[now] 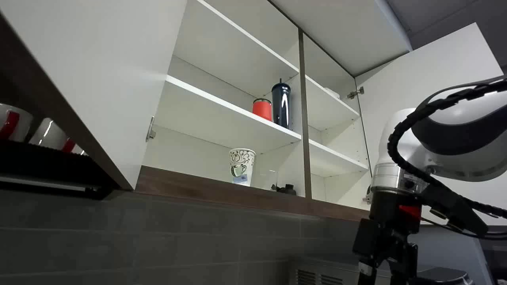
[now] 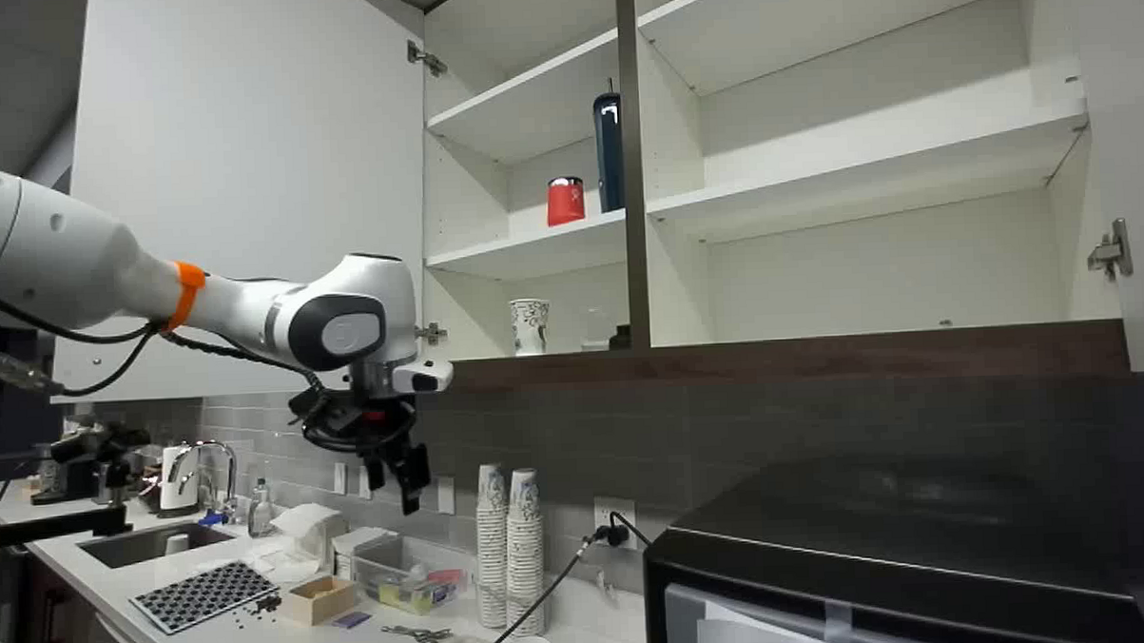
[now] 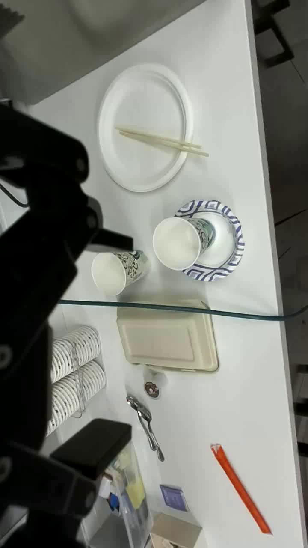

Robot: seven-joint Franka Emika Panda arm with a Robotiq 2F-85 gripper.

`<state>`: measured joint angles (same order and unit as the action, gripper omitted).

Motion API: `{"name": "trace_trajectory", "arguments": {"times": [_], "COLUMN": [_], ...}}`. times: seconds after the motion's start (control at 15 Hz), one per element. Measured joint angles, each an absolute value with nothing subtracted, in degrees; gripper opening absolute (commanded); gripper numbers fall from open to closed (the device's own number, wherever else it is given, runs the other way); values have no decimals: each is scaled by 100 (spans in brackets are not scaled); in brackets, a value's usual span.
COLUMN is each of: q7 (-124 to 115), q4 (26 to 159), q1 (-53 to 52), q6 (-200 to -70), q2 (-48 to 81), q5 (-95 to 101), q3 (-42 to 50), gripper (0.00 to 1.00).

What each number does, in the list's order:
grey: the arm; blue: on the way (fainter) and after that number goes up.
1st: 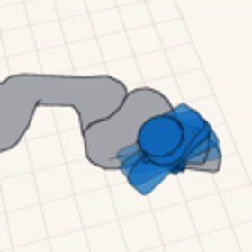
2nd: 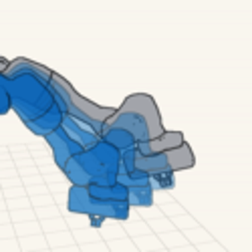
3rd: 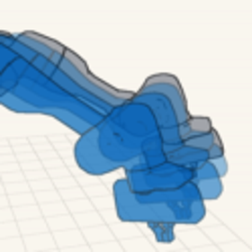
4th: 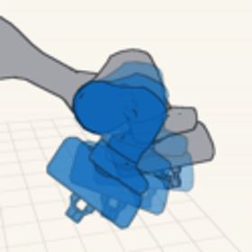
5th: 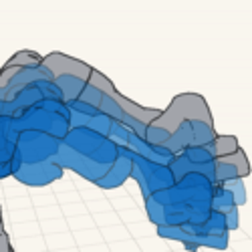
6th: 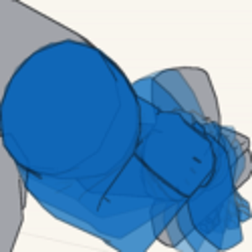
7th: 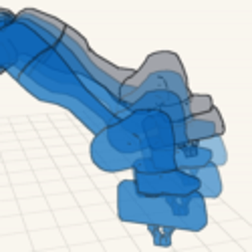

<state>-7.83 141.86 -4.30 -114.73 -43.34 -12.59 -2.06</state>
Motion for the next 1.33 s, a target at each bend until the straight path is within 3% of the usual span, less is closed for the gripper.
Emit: {"name": "trace_trajectory", "arguments": {"times": [0.67, 1.07, 1.33], "q7": [-1012, -1627, -2090], "q4": [14243, 14861, 14892], "q1": [-329, -196, 12], "q6": [-11639, -14458, -15517], "q2": [-4037, -2338, -1163], "q5": [-1258, -1147, -442], "q3": [-311, -987, -1094], "gripper": [100, 100, 100]}}
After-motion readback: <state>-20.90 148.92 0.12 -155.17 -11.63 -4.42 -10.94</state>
